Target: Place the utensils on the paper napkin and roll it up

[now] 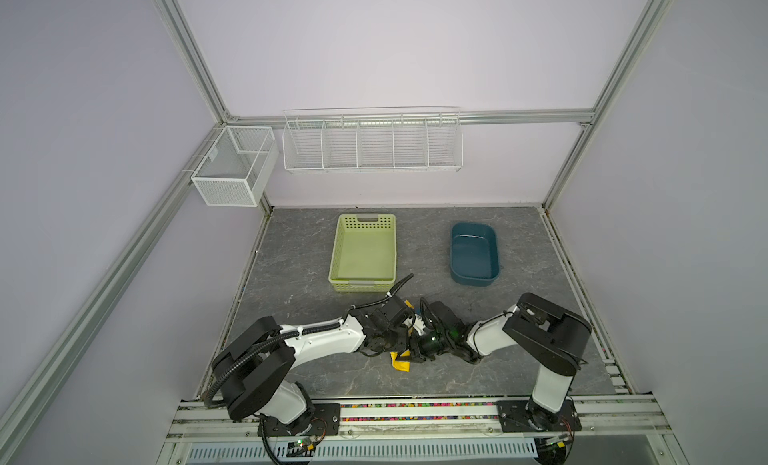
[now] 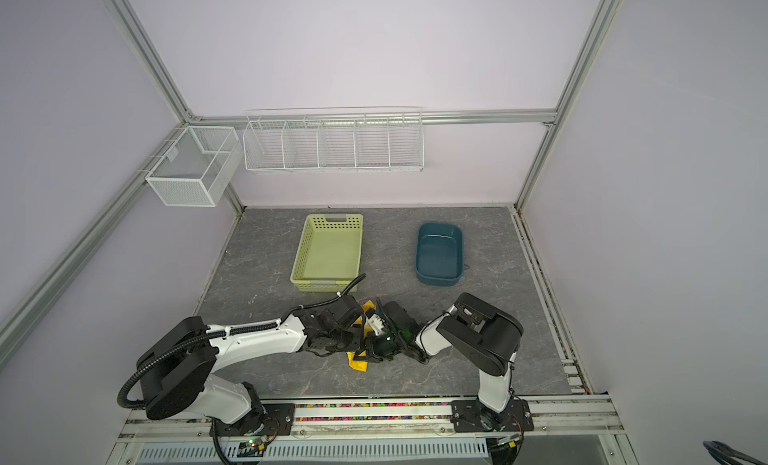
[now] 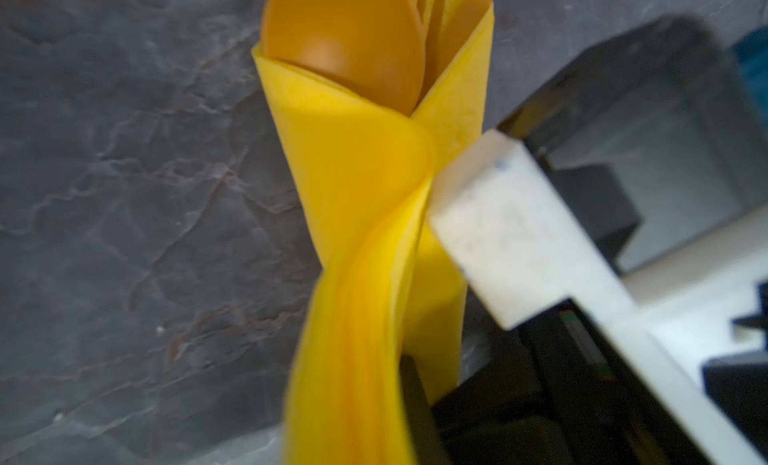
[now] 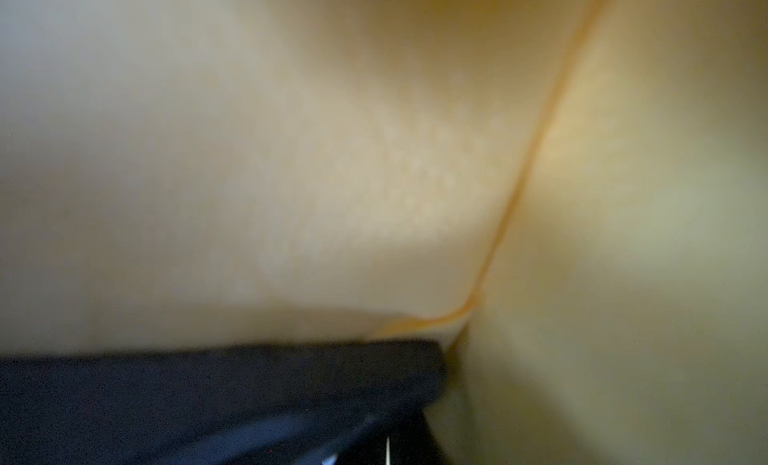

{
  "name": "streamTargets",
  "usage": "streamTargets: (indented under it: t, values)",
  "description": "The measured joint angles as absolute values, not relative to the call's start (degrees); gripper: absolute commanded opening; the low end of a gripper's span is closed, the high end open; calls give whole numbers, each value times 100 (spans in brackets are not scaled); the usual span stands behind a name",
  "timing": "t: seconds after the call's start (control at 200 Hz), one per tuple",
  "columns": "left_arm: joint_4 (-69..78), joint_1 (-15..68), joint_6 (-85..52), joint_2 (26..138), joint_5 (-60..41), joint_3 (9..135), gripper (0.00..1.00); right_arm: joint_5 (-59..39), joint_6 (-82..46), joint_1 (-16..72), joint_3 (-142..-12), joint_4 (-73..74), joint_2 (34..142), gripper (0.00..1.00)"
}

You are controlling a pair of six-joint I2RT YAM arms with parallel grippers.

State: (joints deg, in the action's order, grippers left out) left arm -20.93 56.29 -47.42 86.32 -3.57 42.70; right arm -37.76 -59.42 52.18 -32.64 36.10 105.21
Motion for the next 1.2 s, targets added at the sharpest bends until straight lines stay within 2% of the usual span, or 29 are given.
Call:
streamTargets:
  t: [0.64,0.945,1.2]
  values:
    - [-1719,5642,-4744,8938,-674,4447,9,-3203,-5682,4998,-2921,1592,9039,9]
    - [-1695,5664,-4716,8923,-760,4488,26,-3129,-5527,4958,-2926,1345,8982,8]
    - [-1872,5666,-4711,8820,-801,4488,34,-3131,-5498,4952,-2936,1337,9000,8]
